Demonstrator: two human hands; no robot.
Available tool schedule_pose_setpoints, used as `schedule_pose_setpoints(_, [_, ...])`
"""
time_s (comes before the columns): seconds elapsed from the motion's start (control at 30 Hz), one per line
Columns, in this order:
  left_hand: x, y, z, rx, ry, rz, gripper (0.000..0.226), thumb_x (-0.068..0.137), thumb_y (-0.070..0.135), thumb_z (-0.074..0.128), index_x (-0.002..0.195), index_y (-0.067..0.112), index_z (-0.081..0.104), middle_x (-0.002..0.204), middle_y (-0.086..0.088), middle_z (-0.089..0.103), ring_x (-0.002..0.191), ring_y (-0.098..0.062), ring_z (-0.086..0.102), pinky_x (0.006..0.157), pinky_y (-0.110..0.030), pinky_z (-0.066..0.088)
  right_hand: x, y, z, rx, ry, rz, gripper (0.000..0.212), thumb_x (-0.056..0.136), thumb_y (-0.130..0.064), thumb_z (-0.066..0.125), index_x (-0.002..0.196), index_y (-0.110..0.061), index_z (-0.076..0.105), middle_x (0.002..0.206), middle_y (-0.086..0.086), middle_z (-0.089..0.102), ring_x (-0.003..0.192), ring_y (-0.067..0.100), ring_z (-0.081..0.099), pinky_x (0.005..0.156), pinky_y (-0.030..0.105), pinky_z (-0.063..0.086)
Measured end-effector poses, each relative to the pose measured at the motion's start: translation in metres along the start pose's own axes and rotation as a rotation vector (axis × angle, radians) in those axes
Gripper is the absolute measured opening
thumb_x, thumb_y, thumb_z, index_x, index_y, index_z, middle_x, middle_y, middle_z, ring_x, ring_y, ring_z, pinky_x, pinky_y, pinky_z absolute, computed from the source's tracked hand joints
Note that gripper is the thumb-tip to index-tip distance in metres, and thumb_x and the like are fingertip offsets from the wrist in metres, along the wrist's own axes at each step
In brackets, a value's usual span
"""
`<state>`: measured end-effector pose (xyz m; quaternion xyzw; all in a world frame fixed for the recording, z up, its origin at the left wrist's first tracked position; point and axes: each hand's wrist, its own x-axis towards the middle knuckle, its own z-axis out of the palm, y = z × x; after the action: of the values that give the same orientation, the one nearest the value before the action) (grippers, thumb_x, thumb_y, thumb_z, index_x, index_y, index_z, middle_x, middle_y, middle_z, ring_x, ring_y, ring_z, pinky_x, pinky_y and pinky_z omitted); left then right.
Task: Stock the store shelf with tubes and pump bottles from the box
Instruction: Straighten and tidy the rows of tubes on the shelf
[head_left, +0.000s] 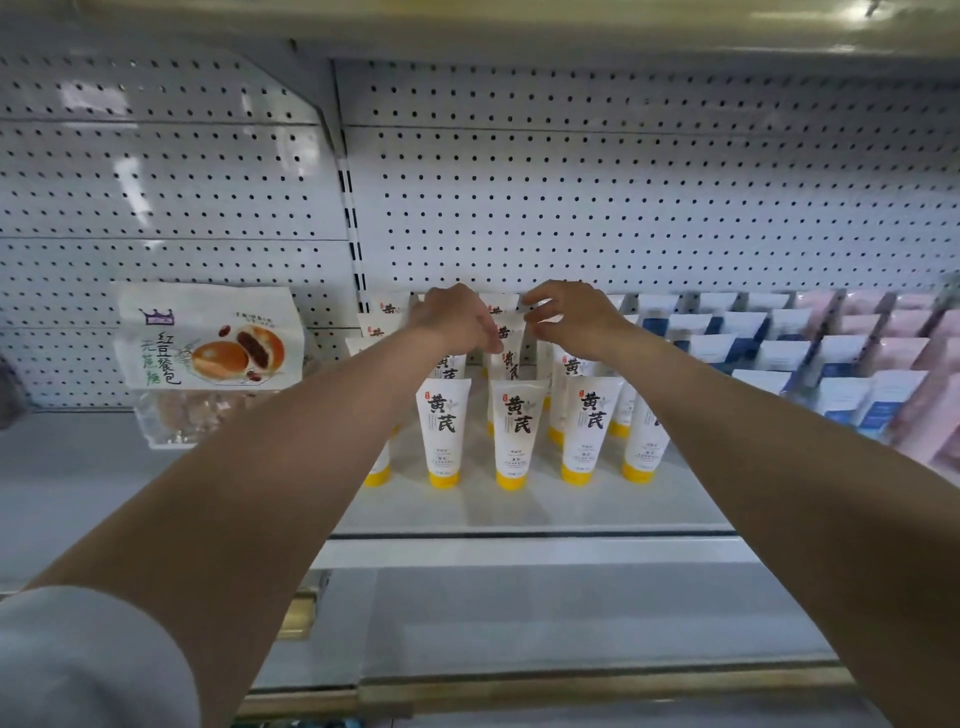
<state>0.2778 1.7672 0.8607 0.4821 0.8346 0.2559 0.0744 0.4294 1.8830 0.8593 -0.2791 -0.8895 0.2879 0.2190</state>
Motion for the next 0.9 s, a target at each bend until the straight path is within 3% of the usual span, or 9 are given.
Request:
schedule_pose_setpoints(0.13, [0.004,-0.002,0.002,-0.019,-0.003,0.003,0.023,0.069,0.035,0.086,0.089,0.029,0.079,0.102,0.008,0.074,0.105,-0.013,0.061,0.092,-0.029,0.049,0.009,0.006,0.006,-0.06,-0.037,-0.022,0.039,0.089,-0.014,0.071,0.127,-0.022,0.063,0.112,-0.005,0.073,0.106,0.014,0.067,0.093,0.041,0.055])
schedule_pose_setpoints(0.27, [0.005,-0.004,0.001,-0.041,-0.004,0.008,0.022,0.07,0.03,0.086,0.091,0.027,0.079,0.109,0.005,0.073,0.109,-0.015,0.061,0.097,-0.033,0.049,0.012,0.008,0.01,-0.122,-0.026,-0.045,0.033,0.091,-0.015,0.069,0.123,-0.021,0.065,0.106,-0.006,0.075,0.107,0.013,0.065,0.102,0.036,0.047])
schedule_pose_setpoints(0.37, [0.006,-0.007,0.0,-0.067,-0.005,0.017,0.019,0.071,0.027,0.085,0.089,0.026,0.08,0.105,0.006,0.073,0.109,-0.015,0.062,0.099,-0.035,0.049,0.016,0.01,0.012,-0.209,0.014,-0.069,0.033,0.09,-0.019,0.067,0.122,-0.027,0.065,0.105,-0.011,0.073,0.116,0.019,0.057,0.105,0.04,0.042])
schedule_pose_setpoints(0.6, [0.009,-0.008,0.003,-0.083,-0.009,0.025,0.021,0.074,0.031,0.083,0.094,0.024,0.08,0.106,0.007,0.072,0.11,-0.015,0.06,0.098,-0.036,0.049,0.016,0.01,0.015,-0.21,-0.002,-0.045,0.03,0.086,-0.02,0.073,0.114,-0.03,0.067,0.078,-0.021,0.066,0.109,0.018,0.059,0.095,0.037,0.05])
schedule_pose_setpoints(0.9, [0.014,-0.009,0.004,-0.107,-0.054,0.012,0.024,0.074,0.032,0.084,0.094,0.02,0.079,0.114,0.003,0.07,0.112,-0.018,0.06,0.101,-0.037,0.048,0.011,0.005,0.014,-0.176,0.002,0.009,0.036,0.083,-0.02,0.078,0.117,-0.027,0.068,0.088,-0.01,0.069,0.099,0.014,0.064,0.086,0.034,0.054])
